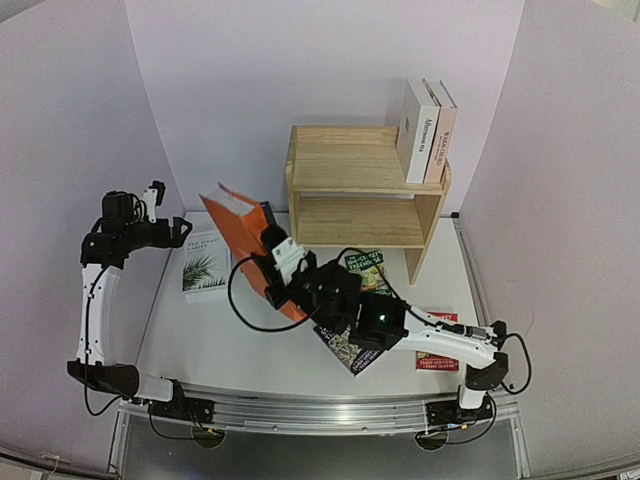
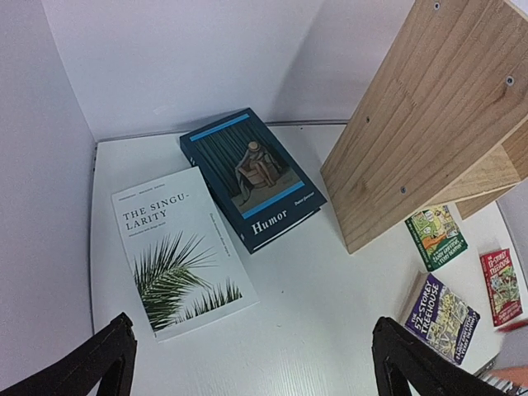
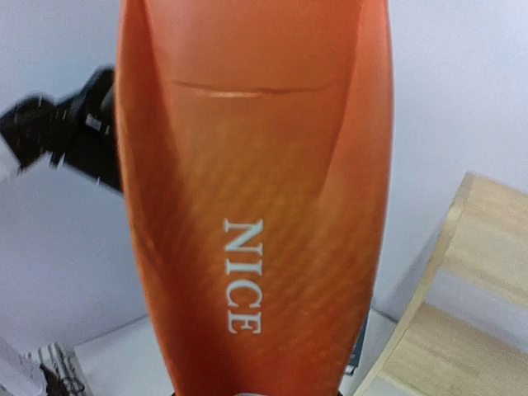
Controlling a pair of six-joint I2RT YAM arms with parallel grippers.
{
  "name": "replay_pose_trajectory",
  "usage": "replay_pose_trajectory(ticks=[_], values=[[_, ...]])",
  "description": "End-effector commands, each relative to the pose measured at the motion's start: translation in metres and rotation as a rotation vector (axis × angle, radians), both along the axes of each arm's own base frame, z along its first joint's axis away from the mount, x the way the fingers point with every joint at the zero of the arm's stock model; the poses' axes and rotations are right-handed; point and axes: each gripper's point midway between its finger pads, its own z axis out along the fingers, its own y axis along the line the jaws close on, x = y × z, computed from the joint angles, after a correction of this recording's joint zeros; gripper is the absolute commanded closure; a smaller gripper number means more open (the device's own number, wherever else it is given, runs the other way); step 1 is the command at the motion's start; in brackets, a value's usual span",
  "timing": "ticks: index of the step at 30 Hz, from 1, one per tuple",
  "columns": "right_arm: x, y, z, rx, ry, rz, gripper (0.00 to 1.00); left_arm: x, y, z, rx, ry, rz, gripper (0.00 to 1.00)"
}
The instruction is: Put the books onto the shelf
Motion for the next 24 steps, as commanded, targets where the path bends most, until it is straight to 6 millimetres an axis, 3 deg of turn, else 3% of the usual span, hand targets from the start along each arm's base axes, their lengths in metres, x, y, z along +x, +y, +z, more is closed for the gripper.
replay_pose_trajectory(ticks=[1,5,9,14,18,24], values=[[0.028,-0.077,0.134,0.248,-0.17,-0.099,0.9,0.024,-0.01,-0.004,-0.065,-0.033,-0.029,0.0],[0.052,-0.119,0.183,0.349,-0.291,-0.176,0.9,0.031,-0.02,-0.034,-0.066,0.019,-0.107,0.0],[0.087,-0.156,0.202,0.354,-0.395,-0.327,0.9,0.027,-0.031,-0.062,-0.066,0.014,-0.192,0.0],[0.139,-0.192,0.2,0.339,-0.472,-0.49,0.9,0.029,-0.037,-0.087,-0.067,-0.023,-0.233,0.0],[0.176,-0.219,0.19,0.301,-0.509,-0.629,0.91,0.034,-0.041,-0.087,-0.076,-0.102,-0.248,0.0],[0.217,-0.237,0.164,0.236,-0.497,-0.709,0.91,0.031,-0.047,-0.085,-0.097,-0.206,-0.285,0.0]])
